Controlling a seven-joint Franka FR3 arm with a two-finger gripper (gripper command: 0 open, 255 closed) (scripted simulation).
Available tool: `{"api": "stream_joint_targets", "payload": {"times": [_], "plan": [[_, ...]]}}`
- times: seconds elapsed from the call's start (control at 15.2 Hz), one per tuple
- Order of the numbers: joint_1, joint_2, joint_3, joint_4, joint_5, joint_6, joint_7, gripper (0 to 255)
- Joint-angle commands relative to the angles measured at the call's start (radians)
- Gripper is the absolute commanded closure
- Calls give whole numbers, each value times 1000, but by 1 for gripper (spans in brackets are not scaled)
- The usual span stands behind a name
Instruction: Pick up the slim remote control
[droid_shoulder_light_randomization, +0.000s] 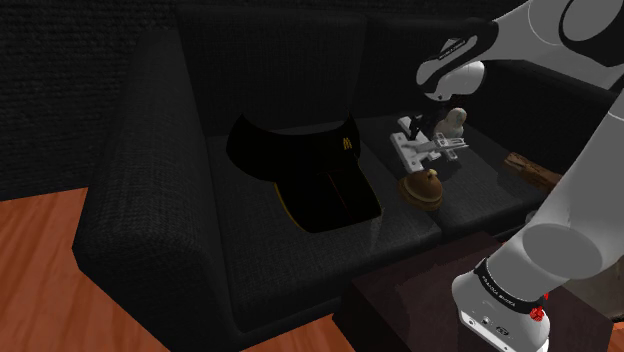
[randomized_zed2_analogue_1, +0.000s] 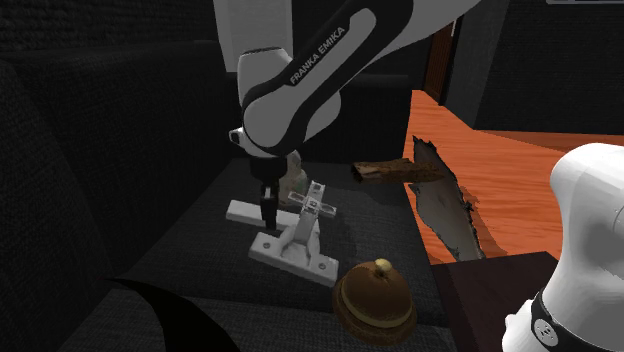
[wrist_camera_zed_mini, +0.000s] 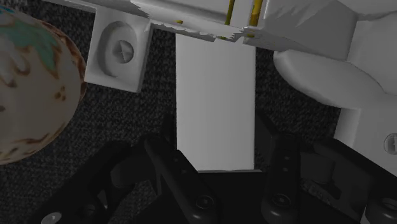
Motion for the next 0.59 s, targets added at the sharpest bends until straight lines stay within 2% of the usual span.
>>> {"api": "stream_joint_targets", "payload": {"times": [0.0, 0.53], "plan": [[4, -17, -3, 9, -13, -24, 10, 255], [12, -71, -12, 37, -50, -99, 35, 255]]}}
